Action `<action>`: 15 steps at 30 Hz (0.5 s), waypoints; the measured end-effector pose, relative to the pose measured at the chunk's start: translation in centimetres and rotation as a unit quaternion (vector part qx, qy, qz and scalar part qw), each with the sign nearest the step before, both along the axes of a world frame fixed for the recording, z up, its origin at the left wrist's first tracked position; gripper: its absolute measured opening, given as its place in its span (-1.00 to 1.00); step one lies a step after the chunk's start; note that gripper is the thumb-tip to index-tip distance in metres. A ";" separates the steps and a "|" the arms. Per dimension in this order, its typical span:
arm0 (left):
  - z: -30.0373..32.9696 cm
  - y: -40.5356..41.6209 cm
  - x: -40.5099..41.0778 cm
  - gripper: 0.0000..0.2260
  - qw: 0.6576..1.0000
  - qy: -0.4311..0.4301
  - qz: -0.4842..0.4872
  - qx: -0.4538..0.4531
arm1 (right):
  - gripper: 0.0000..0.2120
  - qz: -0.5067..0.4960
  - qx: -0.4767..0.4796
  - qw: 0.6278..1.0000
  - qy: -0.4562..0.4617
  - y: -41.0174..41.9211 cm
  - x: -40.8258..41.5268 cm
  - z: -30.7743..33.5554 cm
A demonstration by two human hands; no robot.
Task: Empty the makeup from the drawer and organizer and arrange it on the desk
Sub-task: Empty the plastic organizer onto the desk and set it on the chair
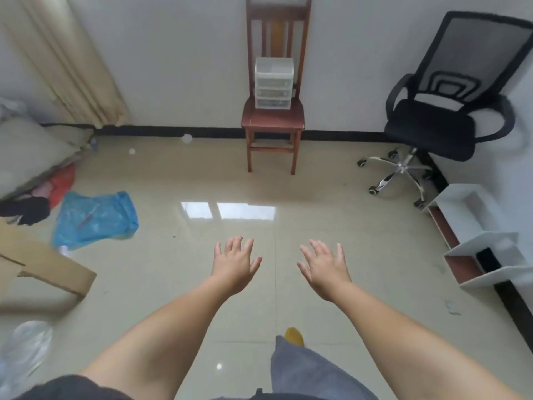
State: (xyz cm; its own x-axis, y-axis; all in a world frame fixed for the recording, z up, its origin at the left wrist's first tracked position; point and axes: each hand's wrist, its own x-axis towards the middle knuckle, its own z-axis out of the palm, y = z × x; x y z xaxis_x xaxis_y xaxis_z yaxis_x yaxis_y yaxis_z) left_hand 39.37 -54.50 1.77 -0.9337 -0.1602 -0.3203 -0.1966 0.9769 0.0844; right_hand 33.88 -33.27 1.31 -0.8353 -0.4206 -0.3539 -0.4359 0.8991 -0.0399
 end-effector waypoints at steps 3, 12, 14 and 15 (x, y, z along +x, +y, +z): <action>0.7 -0.9 -7.9 -0.50 1.000 0.006 0.020 0.009 | -0.50 -0.002 0.010 1.000 0.008 -0.4 -9.0 0.8; -0.7 -8.5 -28.6 -0.50 0.999 -0.009 0.047 0.022 | -0.49 0.014 0.005 1.000 -0.017 -8.8 -30.5 -1.0; -1.0 -11.2 -34.3 -0.50 0.999 -0.011 0.035 0.018 | -0.49 0.001 -0.002 1.000 -0.008 -11.5 -35.8 -1.4; -0.9 -12.6 -37.3 -0.50 0.999 -0.014 0.025 0.017 | -0.50 -0.009 -0.005 1.000 -0.007 -12.9 -38.5 -1.3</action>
State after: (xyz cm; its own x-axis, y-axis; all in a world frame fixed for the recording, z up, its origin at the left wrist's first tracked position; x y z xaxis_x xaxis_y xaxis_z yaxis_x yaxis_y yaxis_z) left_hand 2.10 -67.12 0.87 -0.9149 -0.1955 -0.3531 -0.2487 0.9621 0.1116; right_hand -4.59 -46.20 0.02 -0.8378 -0.4091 -0.3616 -0.4187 0.9065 -0.0555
